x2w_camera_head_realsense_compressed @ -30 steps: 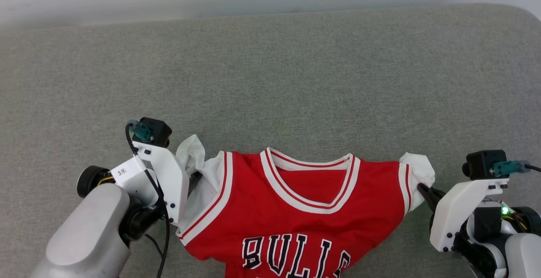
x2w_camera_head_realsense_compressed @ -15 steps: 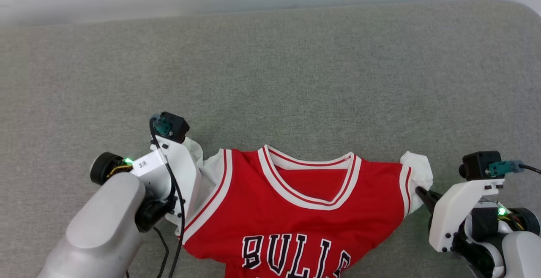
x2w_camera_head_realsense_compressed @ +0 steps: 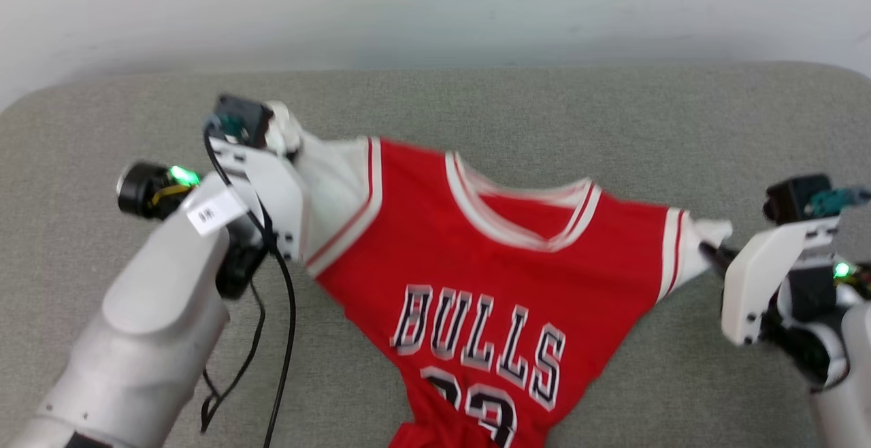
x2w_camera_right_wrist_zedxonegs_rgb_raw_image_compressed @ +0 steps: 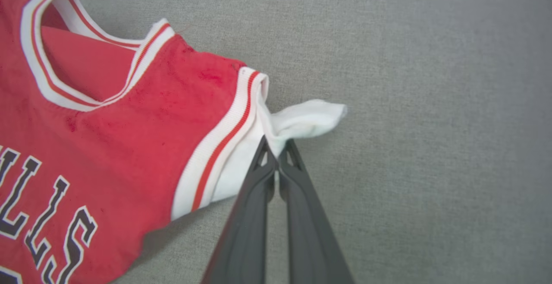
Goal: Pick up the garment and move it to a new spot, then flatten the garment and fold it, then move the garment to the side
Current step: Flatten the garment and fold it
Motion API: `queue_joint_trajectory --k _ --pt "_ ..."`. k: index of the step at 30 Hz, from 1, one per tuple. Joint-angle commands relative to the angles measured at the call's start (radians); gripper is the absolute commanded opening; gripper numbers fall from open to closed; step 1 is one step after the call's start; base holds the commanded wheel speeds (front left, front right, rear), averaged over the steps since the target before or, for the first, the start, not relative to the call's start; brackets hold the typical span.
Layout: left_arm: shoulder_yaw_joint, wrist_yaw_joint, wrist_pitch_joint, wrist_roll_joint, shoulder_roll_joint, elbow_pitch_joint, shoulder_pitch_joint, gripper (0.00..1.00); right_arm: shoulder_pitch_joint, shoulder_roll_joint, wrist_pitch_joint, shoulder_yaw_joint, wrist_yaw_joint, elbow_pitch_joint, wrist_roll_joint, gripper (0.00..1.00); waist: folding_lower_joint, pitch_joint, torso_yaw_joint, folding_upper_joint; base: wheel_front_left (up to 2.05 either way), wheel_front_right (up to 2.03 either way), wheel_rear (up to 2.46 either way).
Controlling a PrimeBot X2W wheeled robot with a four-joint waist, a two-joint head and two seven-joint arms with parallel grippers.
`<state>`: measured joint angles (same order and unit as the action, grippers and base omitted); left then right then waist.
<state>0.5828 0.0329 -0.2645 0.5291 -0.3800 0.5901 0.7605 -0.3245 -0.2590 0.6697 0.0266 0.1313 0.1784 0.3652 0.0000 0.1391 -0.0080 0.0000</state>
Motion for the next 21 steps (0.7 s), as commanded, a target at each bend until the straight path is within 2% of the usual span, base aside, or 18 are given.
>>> queue_joint_trajectory --k 1,5,12,17,21 --pt "-0.010 0.011 0.020 -0.006 0.002 0.012 0.030 0.00 -0.035 -0.019 0.003 0.005 -0.001 0.014 -0.002 0.00 0.0000 -0.007 0.006 0.0000 0.00 0.00 0.00" --pt "-0.033 0.025 0.077 -0.019 0.007 0.059 0.109 0.00 -0.147 -0.048 -0.005 0.044 -0.001 0.066 0.019 0.00 0.0000 -0.018 0.006 0.0000 0.00 0.00 0.00" --pt "-0.071 0.019 0.194 -0.043 -0.006 0.146 0.322 0.00 -0.414 -0.088 -0.074 0.092 -0.001 0.183 0.019 0.00 0.0000 0.033 0.006 0.0000 0.00 0.00 0.00" --pt "-0.098 0.029 0.249 -0.055 0.000 0.209 0.496 0.00 -0.635 -0.087 -0.160 0.103 -0.001 0.264 0.009 0.00 0.0000 0.098 0.008 0.0000 0.00 0.00 0.00" --pt "-0.118 0.041 0.301 -0.073 -0.018 0.239 0.636 0.00 -0.821 -0.078 -0.231 0.094 -0.001 0.330 -0.025 0.00 0.0000 0.152 0.002 0.0000 0.00 0.00 0.00"
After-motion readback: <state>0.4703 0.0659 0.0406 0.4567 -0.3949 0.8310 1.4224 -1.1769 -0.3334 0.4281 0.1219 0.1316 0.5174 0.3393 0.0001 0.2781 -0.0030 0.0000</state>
